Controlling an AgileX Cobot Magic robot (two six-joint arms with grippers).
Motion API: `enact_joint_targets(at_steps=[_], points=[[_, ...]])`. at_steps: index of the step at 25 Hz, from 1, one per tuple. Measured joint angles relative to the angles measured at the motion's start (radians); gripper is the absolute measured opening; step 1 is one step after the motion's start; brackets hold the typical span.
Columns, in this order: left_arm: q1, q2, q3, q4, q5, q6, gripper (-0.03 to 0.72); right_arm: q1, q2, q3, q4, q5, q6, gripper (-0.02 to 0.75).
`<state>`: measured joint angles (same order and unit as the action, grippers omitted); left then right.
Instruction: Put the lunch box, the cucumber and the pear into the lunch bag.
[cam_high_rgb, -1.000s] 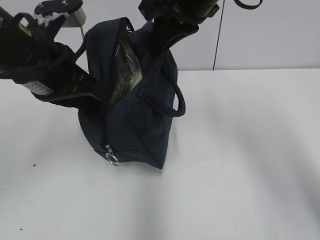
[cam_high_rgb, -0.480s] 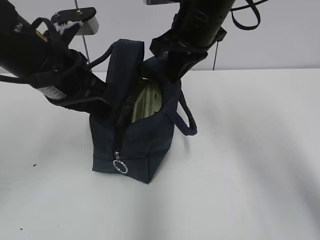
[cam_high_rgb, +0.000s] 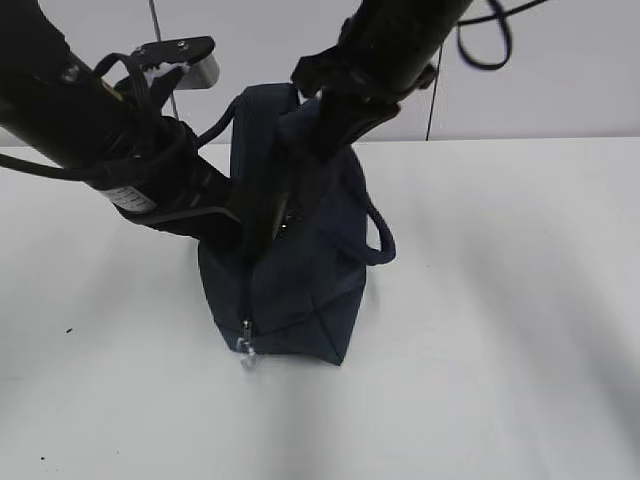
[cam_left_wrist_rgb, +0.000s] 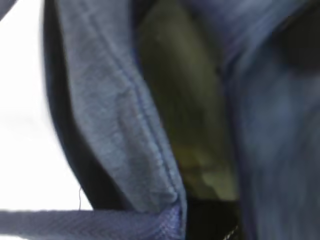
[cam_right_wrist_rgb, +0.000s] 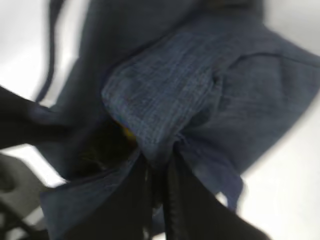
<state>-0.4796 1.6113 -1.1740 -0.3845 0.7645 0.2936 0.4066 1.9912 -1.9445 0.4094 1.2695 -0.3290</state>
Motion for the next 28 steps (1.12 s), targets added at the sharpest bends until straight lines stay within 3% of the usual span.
enact_joint_targets(at_steps=[3, 5, 11, 14, 17, 20, 23, 28], points=[[0.0, 0.009, 0.0, 0.001, 0.0, 0.0, -0.019, 0.0, 0.083, 0.0, 0.18, -0.027, -0.061, 0.016], [0.0, 0.011, -0.001, 0.004, 0.002, 0.0, -0.017, 0.0, 0.119, 0.0, 0.225, -0.042, -0.07, 0.016], [0.007, 0.012, -0.001, 0.011, 0.005, 0.0, 0.012, 0.0, 0.137, -0.01, 0.209, -0.049, -0.075, 0.016], [0.032, 0.012, -0.001, 0.01, 0.014, 0.0, 0.078, 0.0, 0.137, -0.019, 0.181, -0.049, -0.067, 0.034], [0.069, 0.003, -0.001, 0.01, 0.024, 0.0, 0.167, 0.0, 0.137, -0.02, 0.176, -0.049, -0.066, 0.113], [0.093, -0.011, -0.001, 0.011, 0.027, 0.001, 0.255, 0.0, 0.14, -0.034, 0.17, -0.049, -0.066, 0.252], [0.096, -0.028, -0.001, 0.011, 0.023, 0.005, 0.292, 0.0, 0.144, -0.073, 0.157, -0.045, -0.066, 0.365], [0.097, -0.038, -0.001, 0.011, 0.013, 0.01, 0.302, 0.0, 0.145, -0.162, 0.083, -0.029, -0.054, 0.4]])
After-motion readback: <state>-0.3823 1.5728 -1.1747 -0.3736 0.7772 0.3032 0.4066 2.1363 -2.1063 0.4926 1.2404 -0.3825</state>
